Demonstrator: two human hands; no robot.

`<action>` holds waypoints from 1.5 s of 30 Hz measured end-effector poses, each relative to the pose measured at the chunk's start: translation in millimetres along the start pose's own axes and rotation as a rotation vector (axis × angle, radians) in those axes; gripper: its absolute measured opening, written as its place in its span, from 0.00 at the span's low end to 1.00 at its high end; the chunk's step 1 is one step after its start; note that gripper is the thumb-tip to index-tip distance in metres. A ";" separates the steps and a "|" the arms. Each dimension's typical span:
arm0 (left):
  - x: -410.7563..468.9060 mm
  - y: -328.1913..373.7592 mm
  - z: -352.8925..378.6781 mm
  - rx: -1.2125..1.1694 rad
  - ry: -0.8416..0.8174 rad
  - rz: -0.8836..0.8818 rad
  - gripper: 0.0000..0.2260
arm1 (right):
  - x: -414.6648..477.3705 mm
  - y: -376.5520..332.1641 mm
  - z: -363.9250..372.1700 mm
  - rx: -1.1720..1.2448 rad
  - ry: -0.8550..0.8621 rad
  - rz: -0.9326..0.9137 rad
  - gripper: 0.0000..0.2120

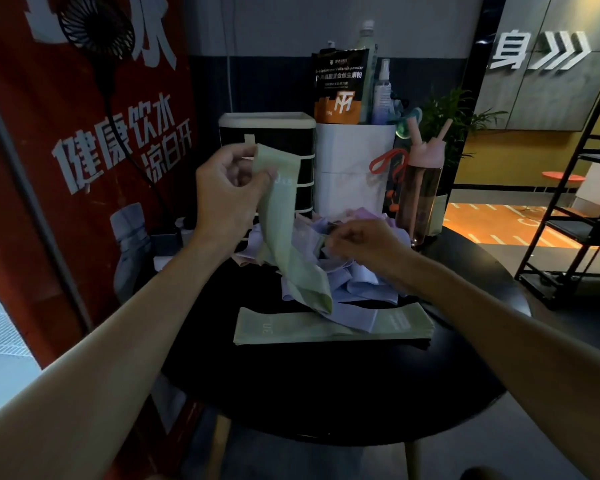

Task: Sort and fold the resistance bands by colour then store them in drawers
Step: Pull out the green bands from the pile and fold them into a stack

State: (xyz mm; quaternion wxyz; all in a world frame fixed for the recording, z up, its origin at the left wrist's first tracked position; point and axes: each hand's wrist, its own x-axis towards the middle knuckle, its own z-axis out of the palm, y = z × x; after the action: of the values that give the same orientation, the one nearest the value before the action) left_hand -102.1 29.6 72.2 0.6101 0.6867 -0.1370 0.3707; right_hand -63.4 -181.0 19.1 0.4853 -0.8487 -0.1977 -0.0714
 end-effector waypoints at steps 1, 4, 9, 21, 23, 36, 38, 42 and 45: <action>1.7 -1.8 -4.2 0.004 0.010 0.019 0.12 | -1.1 12.2 -0.1 -0.077 -0.043 0.034 0.07; 3.4 -4.8 -12.3 -0.013 0.037 0.044 0.13 | -10.3 35.8 0.8 -0.111 -0.157 0.142 0.04; 5.0 1.6 -15.5 -0.065 0.138 0.100 0.13 | -5.0 46.4 12.5 -0.165 -0.140 0.103 0.14; 11.0 -3.1 -32.3 -0.050 0.192 0.094 0.10 | 17.1 47.9 42.7 -0.051 -0.318 0.186 0.09; 14.3 -4.1 -34.7 -0.050 0.196 0.091 0.11 | 21.2 53.1 42.8 -0.363 -0.244 0.097 0.06; 19.1 -20.8 -26.9 -0.206 0.219 0.009 0.10 | 66.3 22.1 17.5 -0.016 0.414 0.002 0.11; 15.6 -24.5 -19.5 -0.199 0.191 0.003 0.10 | 74.4 19.3 12.8 0.082 0.451 -0.016 0.09; 13.7 -31.4 -11.2 -0.184 0.150 -0.014 0.10 | 78.7 23.9 6.5 0.142 0.193 0.106 0.19; 13.8 -32.6 -6.0 -0.171 0.115 -0.029 0.10 | 77.2 36.7 4.4 0.146 0.172 0.157 0.21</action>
State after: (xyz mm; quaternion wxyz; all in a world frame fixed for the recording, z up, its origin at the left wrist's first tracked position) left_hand -73.8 46.0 57.4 0.6785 0.6117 -0.1229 0.3877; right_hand 21.5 -173.3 11.8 0.5650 -0.8147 -0.0931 -0.0914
